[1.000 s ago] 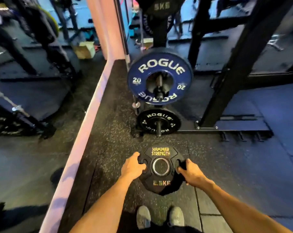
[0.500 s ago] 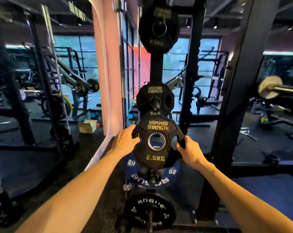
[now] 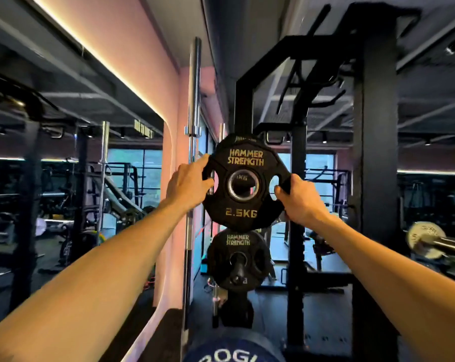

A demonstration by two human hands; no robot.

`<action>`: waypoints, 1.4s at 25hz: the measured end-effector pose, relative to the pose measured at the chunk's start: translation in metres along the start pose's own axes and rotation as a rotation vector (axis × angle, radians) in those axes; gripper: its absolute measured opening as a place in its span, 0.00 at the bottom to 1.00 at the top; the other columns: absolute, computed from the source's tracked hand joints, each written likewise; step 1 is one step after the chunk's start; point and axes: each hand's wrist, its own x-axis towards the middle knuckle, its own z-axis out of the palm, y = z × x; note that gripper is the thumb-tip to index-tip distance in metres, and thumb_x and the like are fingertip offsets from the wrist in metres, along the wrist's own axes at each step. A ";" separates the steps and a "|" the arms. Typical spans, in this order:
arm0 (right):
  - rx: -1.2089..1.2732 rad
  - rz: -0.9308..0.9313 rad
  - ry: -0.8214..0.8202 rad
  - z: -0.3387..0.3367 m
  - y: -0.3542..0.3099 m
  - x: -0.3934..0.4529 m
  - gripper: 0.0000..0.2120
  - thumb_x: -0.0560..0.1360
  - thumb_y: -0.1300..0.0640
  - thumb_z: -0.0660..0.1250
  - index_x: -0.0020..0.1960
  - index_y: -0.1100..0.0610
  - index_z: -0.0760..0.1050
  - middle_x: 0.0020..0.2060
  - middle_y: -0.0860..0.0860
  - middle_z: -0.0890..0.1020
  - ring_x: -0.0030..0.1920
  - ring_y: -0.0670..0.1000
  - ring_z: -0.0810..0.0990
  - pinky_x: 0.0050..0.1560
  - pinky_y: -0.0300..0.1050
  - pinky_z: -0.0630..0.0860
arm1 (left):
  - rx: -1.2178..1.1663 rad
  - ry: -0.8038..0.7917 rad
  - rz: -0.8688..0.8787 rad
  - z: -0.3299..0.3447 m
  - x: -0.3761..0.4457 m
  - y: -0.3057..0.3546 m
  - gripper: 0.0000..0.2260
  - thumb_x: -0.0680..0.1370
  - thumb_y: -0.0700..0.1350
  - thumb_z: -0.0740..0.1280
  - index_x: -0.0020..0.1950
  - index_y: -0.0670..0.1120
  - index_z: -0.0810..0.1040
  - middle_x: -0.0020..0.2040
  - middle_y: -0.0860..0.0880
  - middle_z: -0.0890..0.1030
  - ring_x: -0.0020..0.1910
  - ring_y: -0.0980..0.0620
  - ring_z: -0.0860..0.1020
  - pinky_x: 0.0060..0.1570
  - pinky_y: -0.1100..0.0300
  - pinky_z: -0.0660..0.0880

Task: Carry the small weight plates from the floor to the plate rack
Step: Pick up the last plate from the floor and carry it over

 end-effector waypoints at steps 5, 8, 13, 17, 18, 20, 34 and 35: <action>-0.112 -0.056 0.087 -0.012 -0.018 0.057 0.12 0.77 0.49 0.62 0.49 0.58 0.68 0.45 0.58 0.77 0.47 0.63 0.78 0.41 0.49 0.71 | 0.034 0.057 0.109 -0.005 0.058 0.002 0.14 0.74 0.45 0.65 0.60 0.54 0.73 0.47 0.45 0.82 0.45 0.40 0.79 0.43 0.52 0.75; -0.136 -0.039 0.091 -0.004 -0.019 0.085 0.15 0.77 0.49 0.62 0.54 0.61 0.71 0.46 0.59 0.78 0.47 0.64 0.79 0.42 0.53 0.74 | 0.026 0.063 0.141 0.008 0.089 -0.010 0.16 0.75 0.44 0.66 0.63 0.52 0.73 0.50 0.44 0.82 0.48 0.40 0.79 0.48 0.47 0.78; -0.245 -0.006 0.057 0.020 -0.005 0.125 0.13 0.78 0.47 0.61 0.50 0.58 0.70 0.42 0.55 0.76 0.41 0.60 0.77 0.38 0.49 0.71 | 0.043 0.036 0.124 0.045 0.132 -0.031 0.16 0.74 0.42 0.68 0.62 0.48 0.75 0.51 0.40 0.79 0.48 0.37 0.79 0.49 0.46 0.78; -0.320 0.028 0.065 0.038 0.006 0.160 0.15 0.78 0.46 0.61 0.52 0.58 0.71 0.42 0.55 0.76 0.40 0.60 0.76 0.38 0.48 0.70 | 0.049 0.046 0.126 0.075 0.163 -0.044 0.19 0.76 0.42 0.67 0.67 0.49 0.73 0.55 0.41 0.80 0.52 0.38 0.78 0.47 0.50 0.76; -0.328 0.029 0.069 0.042 0.009 0.167 0.15 0.78 0.45 0.61 0.52 0.58 0.71 0.42 0.55 0.76 0.39 0.59 0.76 0.38 0.48 0.70 | 0.067 0.061 0.142 0.081 0.169 -0.049 0.18 0.77 0.43 0.66 0.67 0.49 0.72 0.53 0.41 0.80 0.51 0.38 0.78 0.43 0.52 0.75; -0.366 0.016 0.055 0.048 0.014 0.176 0.17 0.78 0.43 0.60 0.52 0.57 0.71 0.42 0.54 0.76 0.39 0.59 0.78 0.38 0.48 0.71 | 0.145 0.083 0.175 0.089 0.177 -0.057 0.18 0.79 0.46 0.64 0.69 0.50 0.68 0.50 0.41 0.80 0.48 0.39 0.78 0.38 0.54 0.70; -0.202 0.145 -0.084 0.082 0.042 0.213 0.16 0.79 0.42 0.53 0.57 0.55 0.63 0.39 0.56 0.75 0.35 0.59 0.80 0.33 0.50 0.77 | 0.243 0.037 0.100 0.123 0.186 -0.076 0.27 0.83 0.53 0.53 0.79 0.59 0.45 0.33 0.46 0.71 0.27 0.51 0.67 0.25 0.60 0.59; -0.206 0.168 -0.100 0.084 0.040 0.208 0.18 0.80 0.41 0.53 0.58 0.55 0.62 0.39 0.55 0.74 0.37 0.59 0.79 0.35 0.52 0.78 | 0.239 -0.003 0.091 0.120 0.179 -0.072 0.28 0.83 0.53 0.53 0.78 0.60 0.41 0.33 0.46 0.72 0.27 0.51 0.68 0.25 0.60 0.60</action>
